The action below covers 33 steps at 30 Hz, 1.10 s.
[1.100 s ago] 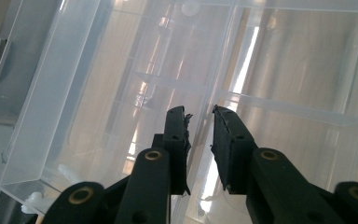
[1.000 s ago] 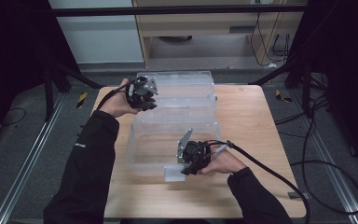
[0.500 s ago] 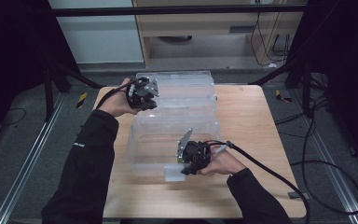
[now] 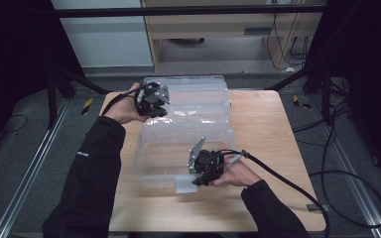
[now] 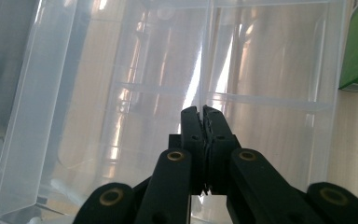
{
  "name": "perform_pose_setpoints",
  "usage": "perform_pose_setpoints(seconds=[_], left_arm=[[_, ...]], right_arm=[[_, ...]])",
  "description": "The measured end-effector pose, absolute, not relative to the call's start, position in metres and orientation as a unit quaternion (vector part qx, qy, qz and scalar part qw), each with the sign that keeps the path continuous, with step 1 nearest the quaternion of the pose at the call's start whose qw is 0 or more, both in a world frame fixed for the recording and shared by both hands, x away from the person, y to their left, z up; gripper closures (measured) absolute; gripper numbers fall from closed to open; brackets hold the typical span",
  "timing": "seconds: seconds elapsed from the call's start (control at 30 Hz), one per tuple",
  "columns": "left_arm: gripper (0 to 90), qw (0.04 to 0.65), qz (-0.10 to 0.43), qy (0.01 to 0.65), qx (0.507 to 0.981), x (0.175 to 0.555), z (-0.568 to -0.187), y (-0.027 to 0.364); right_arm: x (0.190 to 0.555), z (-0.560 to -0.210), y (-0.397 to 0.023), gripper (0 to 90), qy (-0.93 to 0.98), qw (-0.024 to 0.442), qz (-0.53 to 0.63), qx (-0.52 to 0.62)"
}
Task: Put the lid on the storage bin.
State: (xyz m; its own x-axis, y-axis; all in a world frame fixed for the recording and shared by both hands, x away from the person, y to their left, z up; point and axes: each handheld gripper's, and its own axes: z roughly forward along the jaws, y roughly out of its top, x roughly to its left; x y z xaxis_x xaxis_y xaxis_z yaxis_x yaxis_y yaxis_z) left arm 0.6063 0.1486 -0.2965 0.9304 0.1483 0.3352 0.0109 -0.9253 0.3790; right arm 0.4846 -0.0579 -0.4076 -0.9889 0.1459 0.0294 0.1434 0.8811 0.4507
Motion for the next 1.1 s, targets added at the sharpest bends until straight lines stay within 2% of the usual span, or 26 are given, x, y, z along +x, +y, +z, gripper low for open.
perform_pose_setpoints(seconds=[0.27,0.8,1.1], left_arm=[[89.1,0.179,0.189,0.029,0.965,0.592,-0.292,0.147],[89.3,0.214,0.191,0.022,0.958,0.560,-0.292,0.156],[89.3,0.215,0.196,0.022,0.957,0.544,-0.294,0.156]], right_arm=[[0.485,-0.408,-0.058,67.8,0.969,0.002,0.235,0.074],[0.486,-0.408,-0.058,67.9,0.969,-0.002,0.233,0.077],[0.485,-0.408,-0.059,67.8,0.969,0.000,0.235,0.072]])
